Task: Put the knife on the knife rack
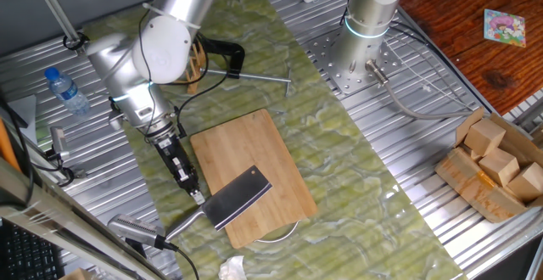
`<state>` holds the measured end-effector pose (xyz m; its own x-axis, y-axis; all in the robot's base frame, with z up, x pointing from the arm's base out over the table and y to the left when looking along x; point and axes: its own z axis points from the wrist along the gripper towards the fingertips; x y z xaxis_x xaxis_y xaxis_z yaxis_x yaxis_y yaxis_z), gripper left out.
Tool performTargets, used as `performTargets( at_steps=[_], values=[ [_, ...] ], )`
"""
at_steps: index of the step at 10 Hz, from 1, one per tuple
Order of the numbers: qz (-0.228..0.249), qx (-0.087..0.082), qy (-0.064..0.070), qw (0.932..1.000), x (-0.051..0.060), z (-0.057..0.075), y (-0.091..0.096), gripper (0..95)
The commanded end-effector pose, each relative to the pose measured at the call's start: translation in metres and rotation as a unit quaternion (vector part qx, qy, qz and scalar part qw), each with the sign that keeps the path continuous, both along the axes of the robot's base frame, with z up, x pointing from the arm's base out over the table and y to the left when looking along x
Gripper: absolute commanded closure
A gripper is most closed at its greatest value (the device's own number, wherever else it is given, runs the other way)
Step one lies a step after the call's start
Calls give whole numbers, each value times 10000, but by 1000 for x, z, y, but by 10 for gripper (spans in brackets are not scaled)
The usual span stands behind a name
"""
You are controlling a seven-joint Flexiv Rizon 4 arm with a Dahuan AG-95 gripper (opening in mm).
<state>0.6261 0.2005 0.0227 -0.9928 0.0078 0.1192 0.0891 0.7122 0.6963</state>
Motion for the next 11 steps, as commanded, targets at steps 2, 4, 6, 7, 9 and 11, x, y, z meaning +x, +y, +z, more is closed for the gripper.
performTargets(
  at_steps=[2, 4, 6, 7, 9, 11],
  values=[
    [-30, -14, -1, 10000, -2, -2, 3, 760],
    [-41, -21, 3, 10000, -3, -3, 6, 760],
    [-42, -26, 9, 10000, -5, -2, 8, 760],
    [-42, -27, 10, 10000, -6, -2, 9, 760],
    [-11, -38, 14, 10000, -9, -3, 11, 760],
    [26, -19, 4, 10000, -11, -4, 13, 760]
  ],
)
